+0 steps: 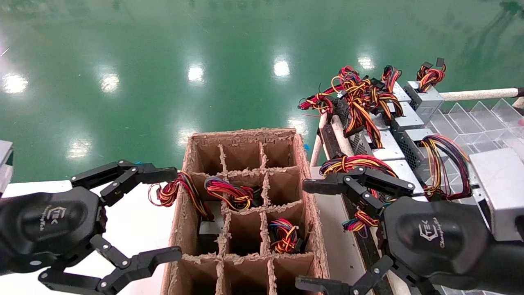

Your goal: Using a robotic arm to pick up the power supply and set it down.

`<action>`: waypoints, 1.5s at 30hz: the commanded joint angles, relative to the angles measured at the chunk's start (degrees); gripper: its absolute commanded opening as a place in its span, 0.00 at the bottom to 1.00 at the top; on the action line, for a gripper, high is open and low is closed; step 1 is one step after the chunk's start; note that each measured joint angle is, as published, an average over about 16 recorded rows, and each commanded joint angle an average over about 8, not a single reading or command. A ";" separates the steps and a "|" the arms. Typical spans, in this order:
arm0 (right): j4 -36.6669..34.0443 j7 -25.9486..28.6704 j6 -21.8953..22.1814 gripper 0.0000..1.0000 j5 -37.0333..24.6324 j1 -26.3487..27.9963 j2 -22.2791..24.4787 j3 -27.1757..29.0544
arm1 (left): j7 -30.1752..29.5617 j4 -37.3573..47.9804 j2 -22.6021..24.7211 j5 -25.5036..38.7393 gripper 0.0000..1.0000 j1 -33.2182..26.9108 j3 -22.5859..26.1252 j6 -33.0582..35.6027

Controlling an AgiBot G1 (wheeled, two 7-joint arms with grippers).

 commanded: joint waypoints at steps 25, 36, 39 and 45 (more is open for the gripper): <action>-0.37 -0.16 0.14 1.00 -0.16 0.30 -0.12 -0.20 | 0.00 0.00 0.00 0.00 1.00 0.00 0.00 0.00; -0.42 -0.20 0.17 1.00 -0.19 0.34 -0.14 -0.23 | 0.00 0.00 0.00 0.00 1.00 0.00 0.00 0.00; -0.43 -0.21 0.17 1.00 -0.19 0.35 -0.14 -0.23 | 0.00 0.00 0.00 0.00 1.00 0.00 0.00 0.00; -0.43 -0.21 0.17 1.00 -0.19 0.36 -0.14 -0.23 | 0.00 0.00 0.00 0.00 1.00 0.00 0.00 0.00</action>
